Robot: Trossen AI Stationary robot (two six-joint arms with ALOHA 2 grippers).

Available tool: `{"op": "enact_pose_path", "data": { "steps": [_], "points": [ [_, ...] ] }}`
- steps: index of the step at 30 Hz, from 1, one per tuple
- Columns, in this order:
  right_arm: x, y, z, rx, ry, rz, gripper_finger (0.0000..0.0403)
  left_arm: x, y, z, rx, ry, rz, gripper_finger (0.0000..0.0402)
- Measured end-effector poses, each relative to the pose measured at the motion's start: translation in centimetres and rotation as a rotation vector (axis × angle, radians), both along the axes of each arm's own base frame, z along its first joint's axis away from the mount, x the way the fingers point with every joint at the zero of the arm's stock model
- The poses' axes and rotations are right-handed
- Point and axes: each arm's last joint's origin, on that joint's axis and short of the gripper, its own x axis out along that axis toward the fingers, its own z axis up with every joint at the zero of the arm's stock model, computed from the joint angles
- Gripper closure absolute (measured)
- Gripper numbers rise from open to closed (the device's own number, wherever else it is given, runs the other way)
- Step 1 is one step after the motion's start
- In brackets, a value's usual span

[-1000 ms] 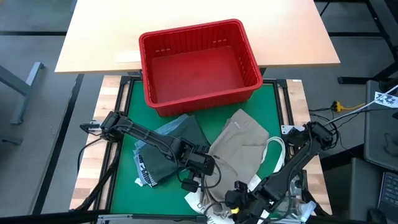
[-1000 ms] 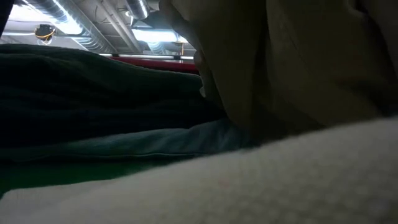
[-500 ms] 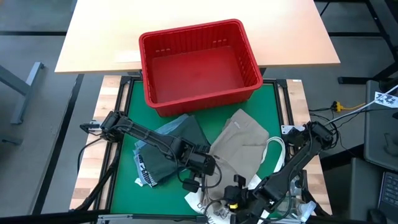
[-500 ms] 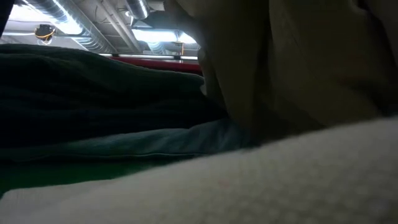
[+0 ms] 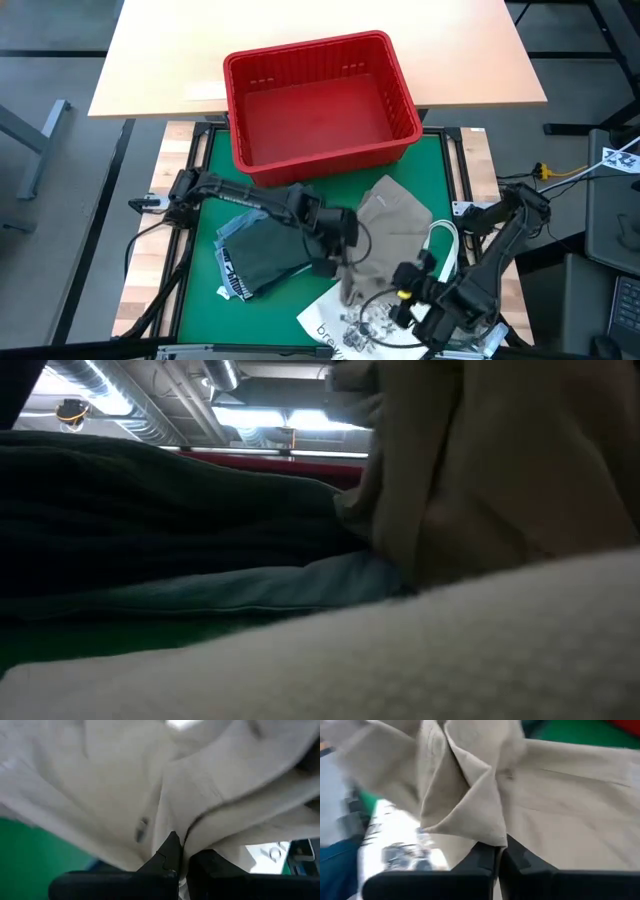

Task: Fold Laundry from Bin
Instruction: Fold the light brown shorts

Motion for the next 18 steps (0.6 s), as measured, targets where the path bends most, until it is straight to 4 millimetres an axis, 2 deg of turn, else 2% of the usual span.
{"op": "enact_pose_path", "data": {
  "steps": [6,9,12,18],
  "points": [
    [-2.5,-2.1,0.0,-0.120,0.101,-0.243,0.0398,2.0,4.8,1.1,0.000,-0.193,0.017,0.0396],
    [-2.7,-2.7,-0.5,-0.128,0.082,-0.265,0.0399,2.7,7.5,1.7,0.028,-0.288,0.046,0.0396],
    [-2.9,-3.5,-1.6,-0.140,0.142,-0.306,0.0398,3.7,9.6,1.7,0.059,-0.376,0.065,0.0396],
    [-3.9,-5.1,-5.6,-0.230,0.275,-0.378,0.0398,5.6,11.7,-1.5,0.100,-0.377,0.068,0.0396]
  ]
}}
